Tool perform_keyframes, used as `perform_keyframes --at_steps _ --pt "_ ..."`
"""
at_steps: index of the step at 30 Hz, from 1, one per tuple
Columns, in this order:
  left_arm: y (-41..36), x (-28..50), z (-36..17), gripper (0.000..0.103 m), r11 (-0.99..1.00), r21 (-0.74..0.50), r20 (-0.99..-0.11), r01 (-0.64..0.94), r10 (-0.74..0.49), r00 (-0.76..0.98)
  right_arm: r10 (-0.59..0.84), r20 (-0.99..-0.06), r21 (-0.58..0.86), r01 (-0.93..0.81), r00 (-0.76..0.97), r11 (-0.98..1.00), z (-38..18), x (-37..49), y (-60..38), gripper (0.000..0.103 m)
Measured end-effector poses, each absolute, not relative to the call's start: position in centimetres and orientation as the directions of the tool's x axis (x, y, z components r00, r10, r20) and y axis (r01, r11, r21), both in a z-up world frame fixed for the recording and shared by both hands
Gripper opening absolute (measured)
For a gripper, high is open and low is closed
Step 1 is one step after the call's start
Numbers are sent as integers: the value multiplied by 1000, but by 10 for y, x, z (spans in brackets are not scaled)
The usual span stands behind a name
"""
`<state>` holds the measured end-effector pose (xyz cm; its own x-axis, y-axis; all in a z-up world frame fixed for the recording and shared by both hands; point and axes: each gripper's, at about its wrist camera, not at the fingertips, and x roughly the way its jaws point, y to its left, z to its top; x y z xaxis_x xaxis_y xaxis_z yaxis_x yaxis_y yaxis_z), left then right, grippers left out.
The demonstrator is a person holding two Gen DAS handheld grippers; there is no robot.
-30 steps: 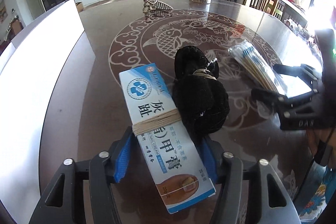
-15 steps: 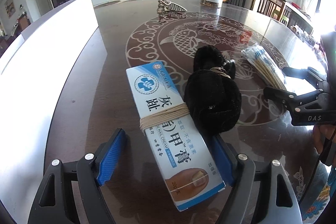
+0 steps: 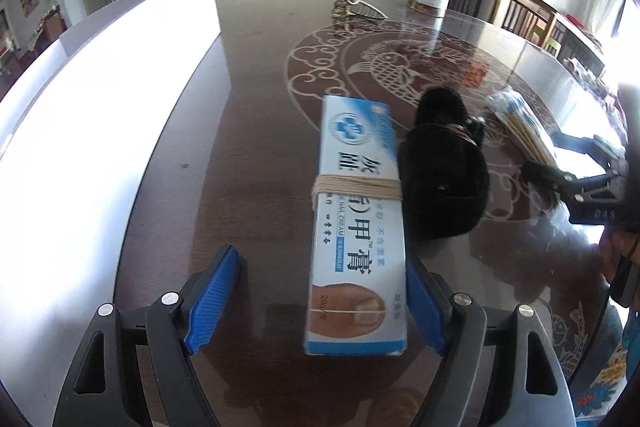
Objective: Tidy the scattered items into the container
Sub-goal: 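Lift the boxed cream with the left tool while the right tool holds the swab bag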
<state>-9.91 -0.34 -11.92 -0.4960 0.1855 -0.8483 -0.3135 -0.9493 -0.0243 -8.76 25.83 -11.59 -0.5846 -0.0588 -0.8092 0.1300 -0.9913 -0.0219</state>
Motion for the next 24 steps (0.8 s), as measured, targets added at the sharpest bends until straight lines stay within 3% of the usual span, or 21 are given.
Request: perform_keyframes --at_steps 5,16,18,20,24 --pt "2 -119 -117 79 -952 -72 -856 -298 212 -471 -59 -809 -22 130 -585 -991 -116 -88 258 100" --pt "38 -132 -120 77 -930 -1 -861 -368 188 -473 -60 -809 -21 131 -584 -991 -115 -87 259 100" --pt "30 -131 -118 66 -940 -8 -852 -340 184 -489 -60 -809 -21 131 -584 -991 -115 -87 258 101" --pt "18 -132 -115 44 -951 -33 -847 -307 190 -497 -60 -809 -21 131 -584 -991 -115 -87 259 101" --pt "-7 -131 -111 44 -973 -92 -839 -213 191 -509 -60 -809 -21 132 -584 -991 -115 -87 259 101"
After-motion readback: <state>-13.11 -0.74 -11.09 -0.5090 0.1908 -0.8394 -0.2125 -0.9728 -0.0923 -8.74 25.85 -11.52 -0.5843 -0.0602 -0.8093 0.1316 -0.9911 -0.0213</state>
